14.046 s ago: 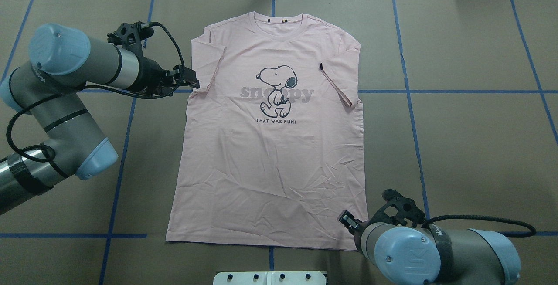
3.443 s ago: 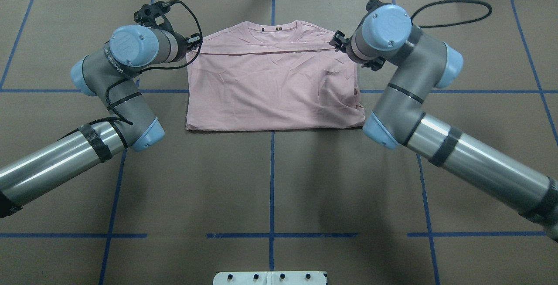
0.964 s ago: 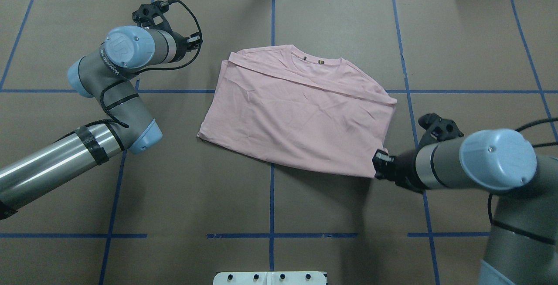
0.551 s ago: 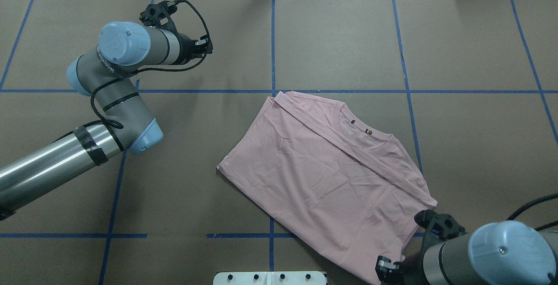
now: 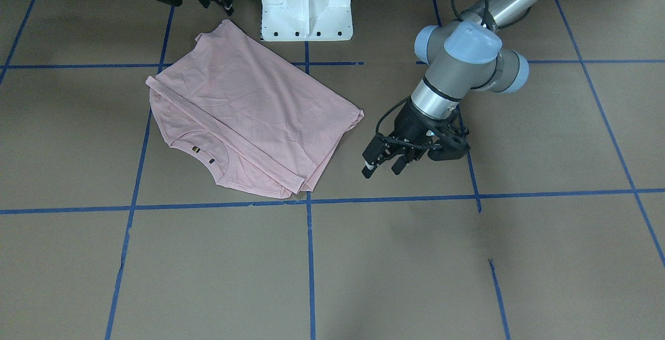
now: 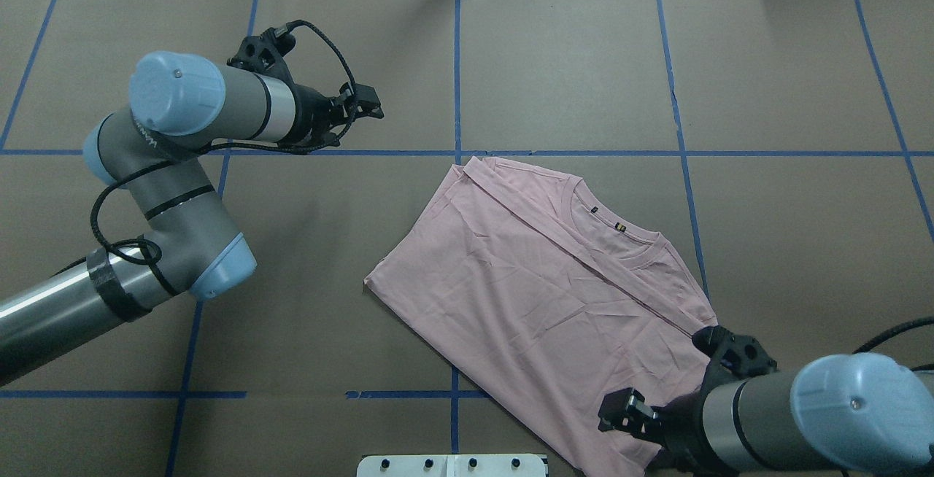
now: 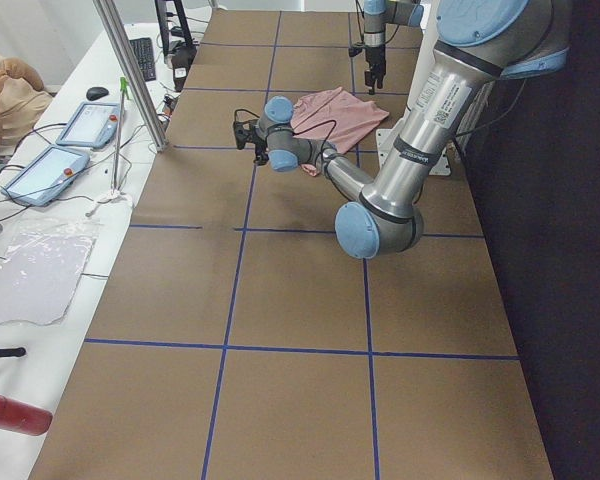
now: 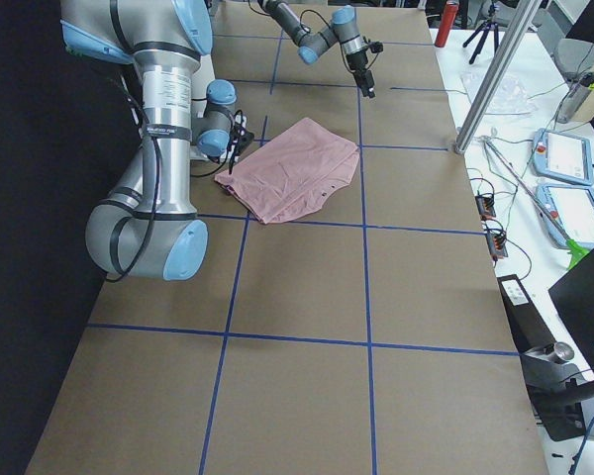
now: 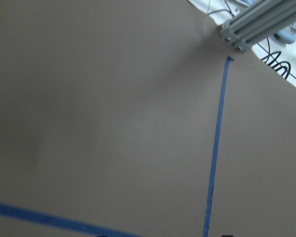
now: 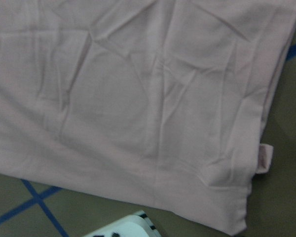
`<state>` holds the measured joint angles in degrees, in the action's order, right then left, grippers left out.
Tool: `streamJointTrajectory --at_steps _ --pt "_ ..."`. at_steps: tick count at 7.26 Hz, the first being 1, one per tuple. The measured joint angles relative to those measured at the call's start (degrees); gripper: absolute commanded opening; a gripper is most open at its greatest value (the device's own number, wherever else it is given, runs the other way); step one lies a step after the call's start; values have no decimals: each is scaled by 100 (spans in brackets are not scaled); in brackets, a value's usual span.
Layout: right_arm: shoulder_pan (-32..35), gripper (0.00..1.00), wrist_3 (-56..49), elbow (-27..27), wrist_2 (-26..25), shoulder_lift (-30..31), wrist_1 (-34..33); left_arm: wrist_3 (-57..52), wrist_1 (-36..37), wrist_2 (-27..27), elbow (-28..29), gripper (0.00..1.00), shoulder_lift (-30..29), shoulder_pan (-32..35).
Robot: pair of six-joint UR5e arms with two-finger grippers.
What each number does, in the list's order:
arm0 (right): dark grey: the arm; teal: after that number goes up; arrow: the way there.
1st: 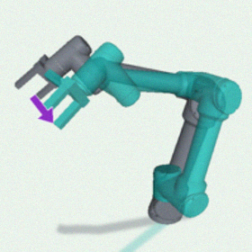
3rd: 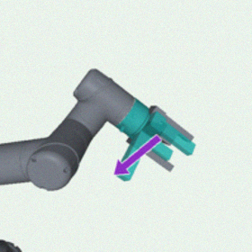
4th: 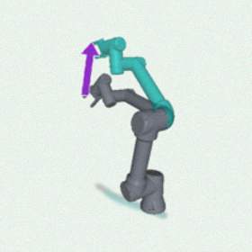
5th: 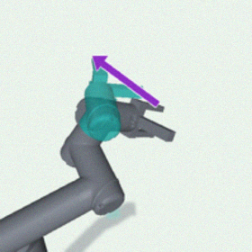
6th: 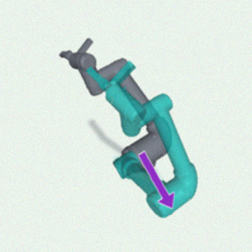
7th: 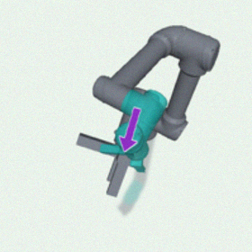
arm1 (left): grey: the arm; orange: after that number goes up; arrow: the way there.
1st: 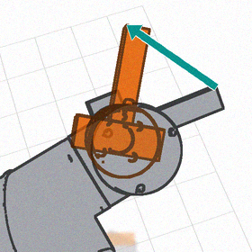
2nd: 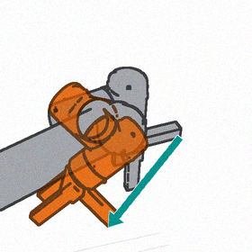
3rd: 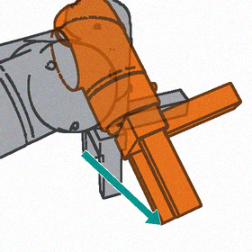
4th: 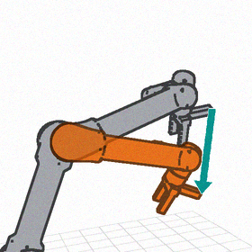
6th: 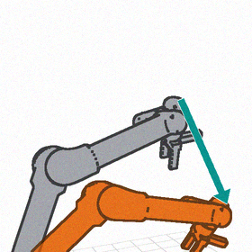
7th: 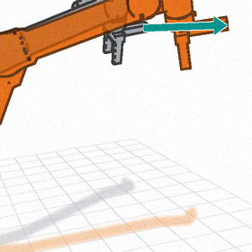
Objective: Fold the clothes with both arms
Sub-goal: 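Drag the folded shirt with the right gripper toward the robot, then move the left gripper to the shirt's edge nearest it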
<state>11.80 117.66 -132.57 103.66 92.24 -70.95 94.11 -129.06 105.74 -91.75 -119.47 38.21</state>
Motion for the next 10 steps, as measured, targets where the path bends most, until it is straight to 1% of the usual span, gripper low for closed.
streamJointTrajectory --at_steps 1,2,3,4,6,7,8,10 --pt "449 100 -82 36 -1 -84 -4 179 668 -106 -476 53 164 -397" --pt "828 100 -281 75 0 -119 -6 370 1411 -344 -814 53 226 -792" --pt "1059 100 -478 116 -4 -133 -7 468 1990 -520 -1034 54 240 -1090" --pt "1150 100 -588 154 -9 -140 -7 504 2334 -595 -1118 55 243 -1318" --pt "1181 100 -652 217 -14 -189 -11 519 2583 -636 -1110 55 242 -1567" --pt "1183 100 -660 265 -20 -223 -9 516 2607 -640 -1077 55 224 -1621" --pt "1187 100 -663 289 -26 -252 -9 507 2612 -657 -1044 58 206 -1650" --pt "1195 100 -665 305 -30 -273 -17 465 2609 -815 -954 58 163 -1667"
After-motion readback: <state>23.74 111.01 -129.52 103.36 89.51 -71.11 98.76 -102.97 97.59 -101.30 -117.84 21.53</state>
